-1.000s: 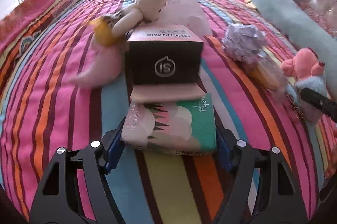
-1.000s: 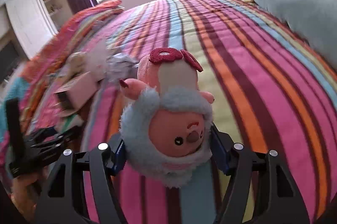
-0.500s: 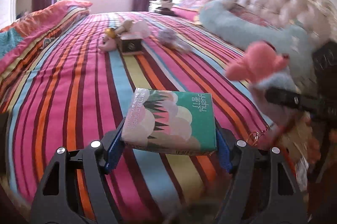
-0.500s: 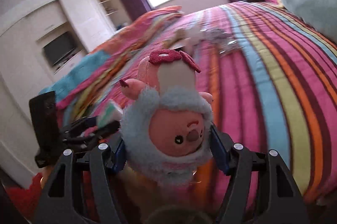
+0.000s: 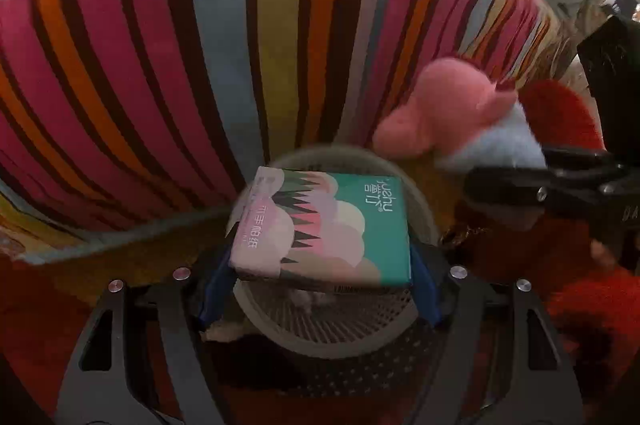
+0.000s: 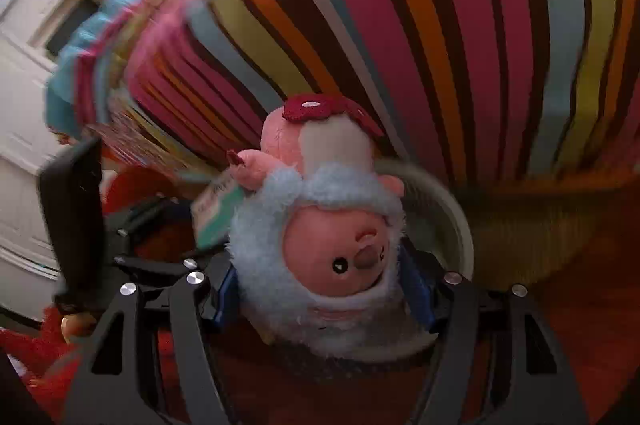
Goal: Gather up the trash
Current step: 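Grasp green tissue pack with left tool while right tool grasps fluffy sheep toy, drop both in basket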
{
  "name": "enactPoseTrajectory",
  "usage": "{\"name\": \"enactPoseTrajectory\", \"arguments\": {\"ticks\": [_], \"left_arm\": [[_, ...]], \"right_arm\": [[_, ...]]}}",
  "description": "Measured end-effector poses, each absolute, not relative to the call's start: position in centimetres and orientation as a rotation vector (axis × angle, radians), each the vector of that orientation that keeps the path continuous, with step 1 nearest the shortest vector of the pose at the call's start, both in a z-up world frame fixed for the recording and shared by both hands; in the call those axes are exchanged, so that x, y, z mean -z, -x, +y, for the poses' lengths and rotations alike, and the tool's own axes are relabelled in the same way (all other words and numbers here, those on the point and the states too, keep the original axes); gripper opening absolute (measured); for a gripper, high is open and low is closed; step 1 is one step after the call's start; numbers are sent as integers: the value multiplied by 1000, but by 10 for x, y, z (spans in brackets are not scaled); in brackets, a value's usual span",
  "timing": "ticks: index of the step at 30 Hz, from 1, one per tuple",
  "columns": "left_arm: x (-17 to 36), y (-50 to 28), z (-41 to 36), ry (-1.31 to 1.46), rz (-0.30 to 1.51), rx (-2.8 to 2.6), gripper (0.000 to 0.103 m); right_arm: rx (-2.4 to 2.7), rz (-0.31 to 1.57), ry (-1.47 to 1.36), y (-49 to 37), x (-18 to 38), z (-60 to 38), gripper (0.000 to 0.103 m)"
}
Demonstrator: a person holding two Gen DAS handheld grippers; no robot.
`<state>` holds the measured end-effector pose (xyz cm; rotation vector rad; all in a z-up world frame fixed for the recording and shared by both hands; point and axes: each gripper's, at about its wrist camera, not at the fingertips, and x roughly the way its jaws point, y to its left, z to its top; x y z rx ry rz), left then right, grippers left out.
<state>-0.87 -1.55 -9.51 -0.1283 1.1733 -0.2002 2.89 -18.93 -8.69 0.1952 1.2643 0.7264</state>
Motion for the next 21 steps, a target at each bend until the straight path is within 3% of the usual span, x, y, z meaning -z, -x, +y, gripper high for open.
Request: {"name": "enactPoseTrajectory", "arguments": {"ticks": [8, 11, 13, 15, 21], "left_arm": [[115, -5, -31, 77, 1239, 211, 72], [114, -9, -32, 47, 1247, 170, 73], [114, -9, -33, 21, 1241, 139, 77], [111, -9, -32, 17, 1231, 121, 91], [113, -7, -31, 11, 1217, 119, 91]], "right_arm": [[-717, 1327, -93, -30, 100, -170, 65], [-712, 1348, -71, -31, 103, -164, 75], [-689, 1348, -47, -30, 102, -161, 79], [-680, 1336, -44, -30, 98, -158, 79], [-657, 1298, -23, -26, 95, -161, 79]]}}
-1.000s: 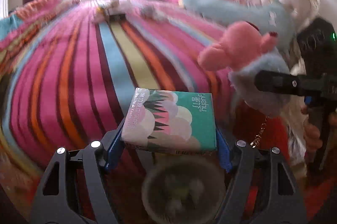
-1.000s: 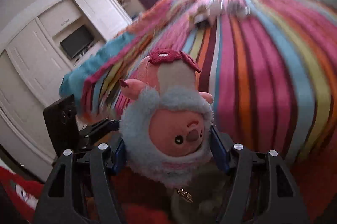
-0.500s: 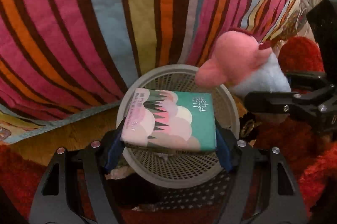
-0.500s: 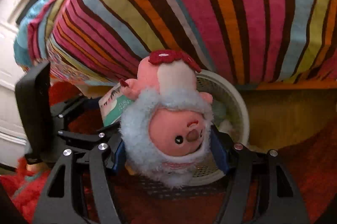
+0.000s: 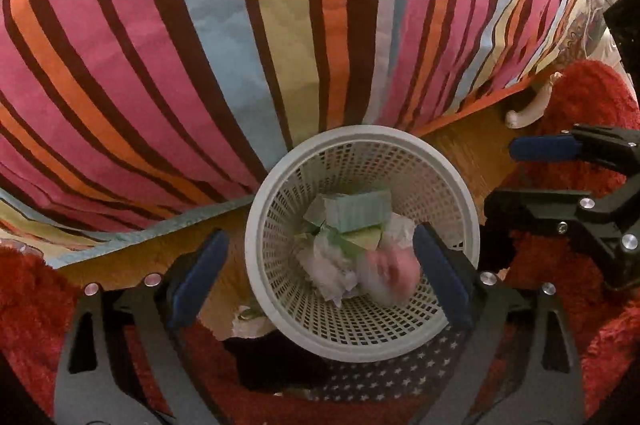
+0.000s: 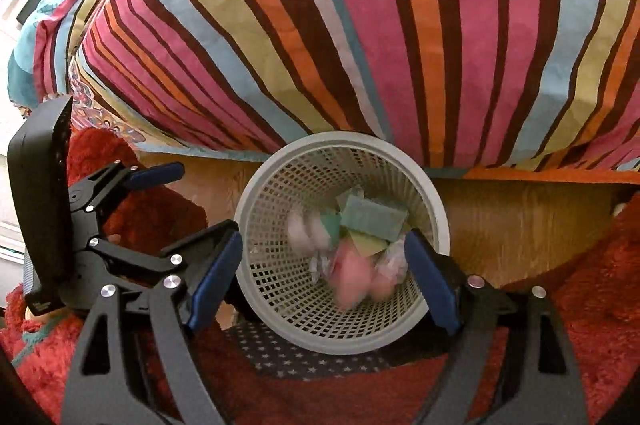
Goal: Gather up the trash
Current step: 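Grasp green tissue pack with left tool while right tool grasps fluffy sheep toy, drop both in basket, then grasp pink SiXiN cotton pad box with left tool while right tool grasps bread bag, drop both in basket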
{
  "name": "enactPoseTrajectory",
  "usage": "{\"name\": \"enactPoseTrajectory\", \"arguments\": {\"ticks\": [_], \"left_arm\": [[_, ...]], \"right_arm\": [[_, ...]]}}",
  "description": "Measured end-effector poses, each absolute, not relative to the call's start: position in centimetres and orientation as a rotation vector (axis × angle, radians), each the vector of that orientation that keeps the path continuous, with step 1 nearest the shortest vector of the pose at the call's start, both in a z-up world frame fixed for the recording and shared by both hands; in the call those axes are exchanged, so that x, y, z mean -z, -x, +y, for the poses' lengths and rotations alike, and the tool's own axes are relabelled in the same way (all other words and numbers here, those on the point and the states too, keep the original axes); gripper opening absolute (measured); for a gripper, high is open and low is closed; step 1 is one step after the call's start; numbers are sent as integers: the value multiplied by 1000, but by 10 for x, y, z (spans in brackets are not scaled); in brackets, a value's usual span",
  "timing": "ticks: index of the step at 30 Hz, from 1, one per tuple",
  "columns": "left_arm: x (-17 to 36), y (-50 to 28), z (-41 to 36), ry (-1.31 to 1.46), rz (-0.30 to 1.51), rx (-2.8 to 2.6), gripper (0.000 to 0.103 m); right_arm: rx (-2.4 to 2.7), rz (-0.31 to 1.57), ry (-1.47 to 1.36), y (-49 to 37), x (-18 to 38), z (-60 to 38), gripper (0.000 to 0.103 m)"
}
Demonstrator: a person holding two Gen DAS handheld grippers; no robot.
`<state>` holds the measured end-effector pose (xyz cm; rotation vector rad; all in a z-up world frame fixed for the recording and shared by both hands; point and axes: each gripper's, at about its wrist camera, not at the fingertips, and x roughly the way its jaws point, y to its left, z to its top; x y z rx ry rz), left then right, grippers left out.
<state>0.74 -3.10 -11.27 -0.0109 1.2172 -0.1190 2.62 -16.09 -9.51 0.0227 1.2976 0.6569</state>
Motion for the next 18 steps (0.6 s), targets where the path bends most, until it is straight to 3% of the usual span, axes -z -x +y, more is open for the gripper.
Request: {"name": "enactPoseTrajectory", "arguments": {"ticks": [18], "left_arm": [[97, -14, -20, 32, 1164, 111, 91]], "right_arm": [[-650, 1287, 20, -29, 93, -161, 79]]}}
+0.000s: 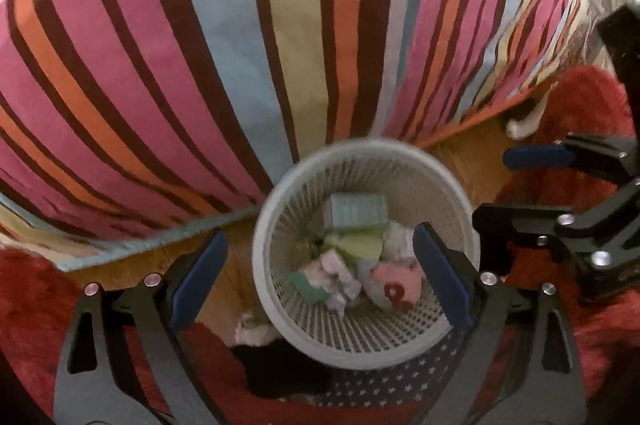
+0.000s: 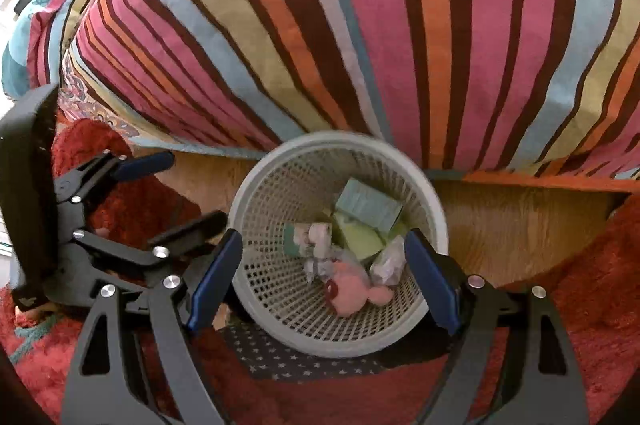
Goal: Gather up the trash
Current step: 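Grasp pink SiXiN cotton pad box with left tool while right tool grasps bread bag, drop both in basket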
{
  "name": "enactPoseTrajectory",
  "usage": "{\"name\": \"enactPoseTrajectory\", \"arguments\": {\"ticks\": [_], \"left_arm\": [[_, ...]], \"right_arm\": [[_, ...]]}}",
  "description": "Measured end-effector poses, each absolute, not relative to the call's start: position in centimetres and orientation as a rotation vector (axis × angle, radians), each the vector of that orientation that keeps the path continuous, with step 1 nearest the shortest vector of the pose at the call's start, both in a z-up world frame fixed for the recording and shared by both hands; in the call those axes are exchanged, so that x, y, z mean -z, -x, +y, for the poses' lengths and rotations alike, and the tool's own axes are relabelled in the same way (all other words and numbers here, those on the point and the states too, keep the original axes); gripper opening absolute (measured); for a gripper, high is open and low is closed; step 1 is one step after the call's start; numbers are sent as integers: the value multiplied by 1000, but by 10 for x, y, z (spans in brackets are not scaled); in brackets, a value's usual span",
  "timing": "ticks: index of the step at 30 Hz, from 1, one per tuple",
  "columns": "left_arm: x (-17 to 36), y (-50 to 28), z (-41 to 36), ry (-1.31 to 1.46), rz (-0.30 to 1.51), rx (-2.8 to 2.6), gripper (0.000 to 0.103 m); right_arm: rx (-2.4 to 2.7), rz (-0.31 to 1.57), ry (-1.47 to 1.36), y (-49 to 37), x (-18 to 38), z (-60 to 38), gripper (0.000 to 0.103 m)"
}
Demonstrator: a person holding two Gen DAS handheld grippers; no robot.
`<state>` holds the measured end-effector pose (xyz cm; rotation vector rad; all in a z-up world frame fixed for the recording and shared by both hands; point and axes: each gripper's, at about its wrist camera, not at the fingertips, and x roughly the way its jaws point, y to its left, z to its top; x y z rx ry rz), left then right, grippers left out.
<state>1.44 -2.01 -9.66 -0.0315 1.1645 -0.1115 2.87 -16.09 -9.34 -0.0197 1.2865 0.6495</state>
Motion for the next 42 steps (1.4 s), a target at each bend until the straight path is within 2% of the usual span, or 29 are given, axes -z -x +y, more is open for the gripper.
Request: {"name": "enactPoseTrajectory", "arguments": {"ticks": [3, 8, 12, 16, 22, 28, 36, 40, 41, 42], "left_arm": [[62, -24, -6, 97, 1091, 130, 91], [-26, -69, 21, 130, 872, 146, 91], [-73, -139, 42, 106, 731, 11, 91], [-91, -240, 72, 227, 665, -79, 91], [-85, -357, 95, 273, 685, -162, 91], [-77, -430, 110, 218, 760, -202, 91], [-68, -475, 116, 168, 809, -263, 91], [-59, -486, 120, 235, 855, -261, 91], [-58, -486, 119, 234, 861, -260, 86], [-55, -486, 117, 229, 875, -248, 70]], "right_arm": [[-646, 1204, 25, -40, 71, -165, 79], [-658, 919, -21, -85, -12, -177, 79], [-560, 704, 13, -151, -62, -177, 79], [-453, 604, 57, -229, -81, -161, 79], [-418, 666, 90, -339, -76, -134, 79], [-395, 736, 143, -413, -63, -108, 79], [-380, 789, 134, -460, -55, -97, 79], [-379, 820, 103, -468, -47, -90, 79], [-385, 827, 102, -468, -46, -89, 78], [-389, 831, 108, -467, -45, -88, 75]]}}
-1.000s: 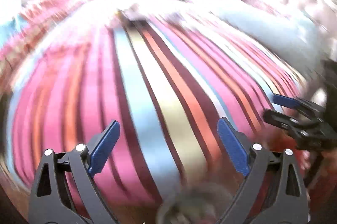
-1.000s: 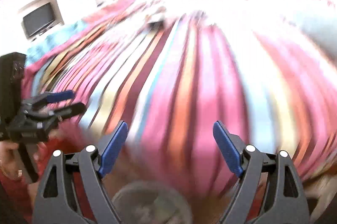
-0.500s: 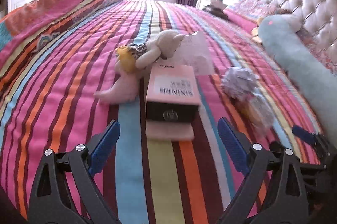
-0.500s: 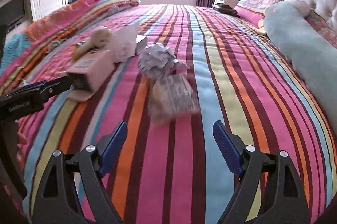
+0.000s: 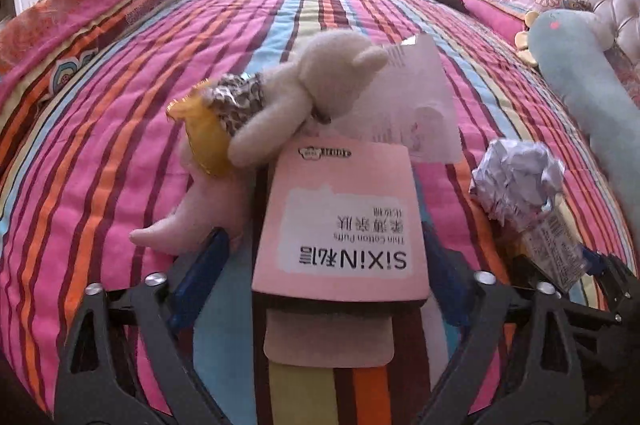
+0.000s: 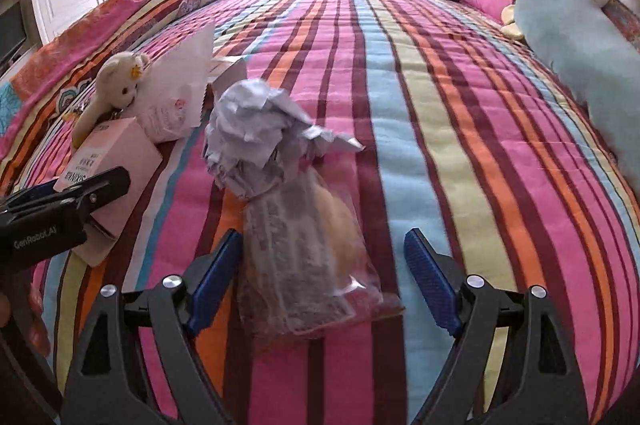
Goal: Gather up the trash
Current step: 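Grasp pink SiXiN cotton pad box with left tool while right tool grasps bread bag, drop both in basket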
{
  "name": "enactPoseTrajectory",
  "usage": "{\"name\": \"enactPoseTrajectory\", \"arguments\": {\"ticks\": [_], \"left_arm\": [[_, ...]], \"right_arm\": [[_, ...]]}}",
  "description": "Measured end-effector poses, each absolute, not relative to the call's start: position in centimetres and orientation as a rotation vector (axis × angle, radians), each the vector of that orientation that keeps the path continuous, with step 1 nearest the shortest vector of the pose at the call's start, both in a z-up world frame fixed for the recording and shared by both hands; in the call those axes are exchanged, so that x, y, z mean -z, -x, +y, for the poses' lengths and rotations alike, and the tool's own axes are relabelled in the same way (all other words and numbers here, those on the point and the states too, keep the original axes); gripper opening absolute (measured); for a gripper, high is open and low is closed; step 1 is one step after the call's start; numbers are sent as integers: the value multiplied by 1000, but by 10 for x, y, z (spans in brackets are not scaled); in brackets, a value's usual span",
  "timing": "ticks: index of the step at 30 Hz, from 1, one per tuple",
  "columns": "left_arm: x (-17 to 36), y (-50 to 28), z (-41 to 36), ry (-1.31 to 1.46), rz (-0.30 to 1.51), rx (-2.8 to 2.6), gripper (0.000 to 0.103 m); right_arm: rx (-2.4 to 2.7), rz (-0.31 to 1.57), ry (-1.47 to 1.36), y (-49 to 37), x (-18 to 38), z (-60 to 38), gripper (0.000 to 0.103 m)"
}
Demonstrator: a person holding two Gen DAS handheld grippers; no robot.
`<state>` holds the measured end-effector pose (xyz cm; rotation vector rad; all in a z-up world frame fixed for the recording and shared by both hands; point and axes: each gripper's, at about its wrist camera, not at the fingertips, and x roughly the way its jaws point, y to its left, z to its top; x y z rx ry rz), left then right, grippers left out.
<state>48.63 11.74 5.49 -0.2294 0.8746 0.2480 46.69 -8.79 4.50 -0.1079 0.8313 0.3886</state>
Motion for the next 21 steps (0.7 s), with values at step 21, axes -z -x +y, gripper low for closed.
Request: {"name": "enactPoseTrajectory", "arguments": {"ticks": [21], "left_arm": [[-97, -237, 94, 217, 693, -42, 64]], "right_arm": [[-631, 765, -60, -273, -71, -150, 25]]}}
